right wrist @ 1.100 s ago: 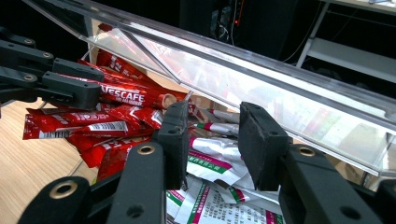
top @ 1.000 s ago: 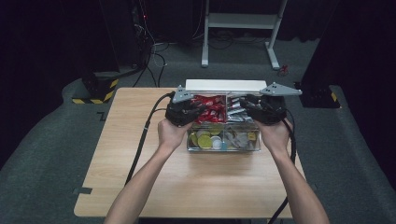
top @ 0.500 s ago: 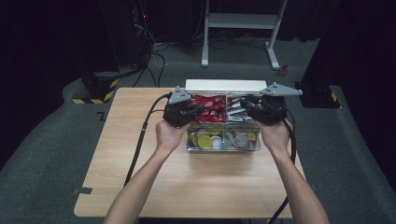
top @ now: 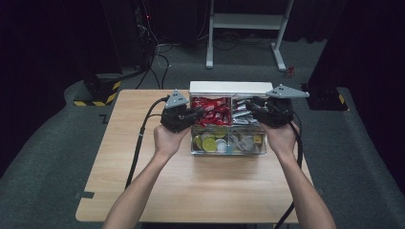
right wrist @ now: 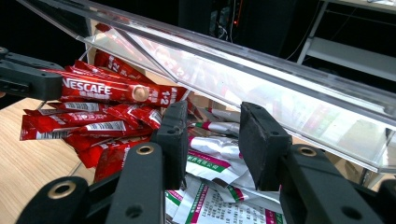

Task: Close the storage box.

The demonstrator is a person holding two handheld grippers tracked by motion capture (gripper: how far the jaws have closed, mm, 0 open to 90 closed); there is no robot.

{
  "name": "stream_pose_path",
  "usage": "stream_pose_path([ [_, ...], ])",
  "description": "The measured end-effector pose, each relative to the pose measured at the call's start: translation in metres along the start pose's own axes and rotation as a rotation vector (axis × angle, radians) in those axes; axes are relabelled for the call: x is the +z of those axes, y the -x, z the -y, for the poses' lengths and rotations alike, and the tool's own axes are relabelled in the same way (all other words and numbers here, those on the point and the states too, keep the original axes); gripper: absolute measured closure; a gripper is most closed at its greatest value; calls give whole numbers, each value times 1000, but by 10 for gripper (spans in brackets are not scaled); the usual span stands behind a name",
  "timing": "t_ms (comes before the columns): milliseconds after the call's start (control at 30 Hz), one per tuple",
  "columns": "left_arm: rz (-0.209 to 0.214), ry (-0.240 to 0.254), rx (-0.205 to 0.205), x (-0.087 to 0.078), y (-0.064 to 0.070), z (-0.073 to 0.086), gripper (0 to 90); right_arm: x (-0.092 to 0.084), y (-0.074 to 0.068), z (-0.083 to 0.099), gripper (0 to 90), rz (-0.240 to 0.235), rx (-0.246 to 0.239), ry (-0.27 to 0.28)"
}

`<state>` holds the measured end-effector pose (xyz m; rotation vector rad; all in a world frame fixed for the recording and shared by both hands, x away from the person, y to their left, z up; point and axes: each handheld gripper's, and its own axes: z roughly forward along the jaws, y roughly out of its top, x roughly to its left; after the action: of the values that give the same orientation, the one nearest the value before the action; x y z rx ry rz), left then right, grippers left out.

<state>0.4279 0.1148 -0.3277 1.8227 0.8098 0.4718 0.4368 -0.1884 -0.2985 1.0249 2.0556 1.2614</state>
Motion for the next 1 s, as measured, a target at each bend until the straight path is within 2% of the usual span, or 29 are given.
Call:
stream_pose_path([
  [167, 9, 14, 0, -8, 1, -2, 845, 0, 0, 0, 626, 0, 0, -3],
  [367, 9, 11, 36, -19, 2, -1, 848, 0, -1, -2, 621, 8, 2, -10],
  [667, 13, 23, 19, -29, -2, -3, 850, 0, -1, -1, 623, 3, 6, -8],
  [1000, 24, 28, 30, -41, 0, -3, 853, 0, 0, -2, 623, 1, 9, -14],
])
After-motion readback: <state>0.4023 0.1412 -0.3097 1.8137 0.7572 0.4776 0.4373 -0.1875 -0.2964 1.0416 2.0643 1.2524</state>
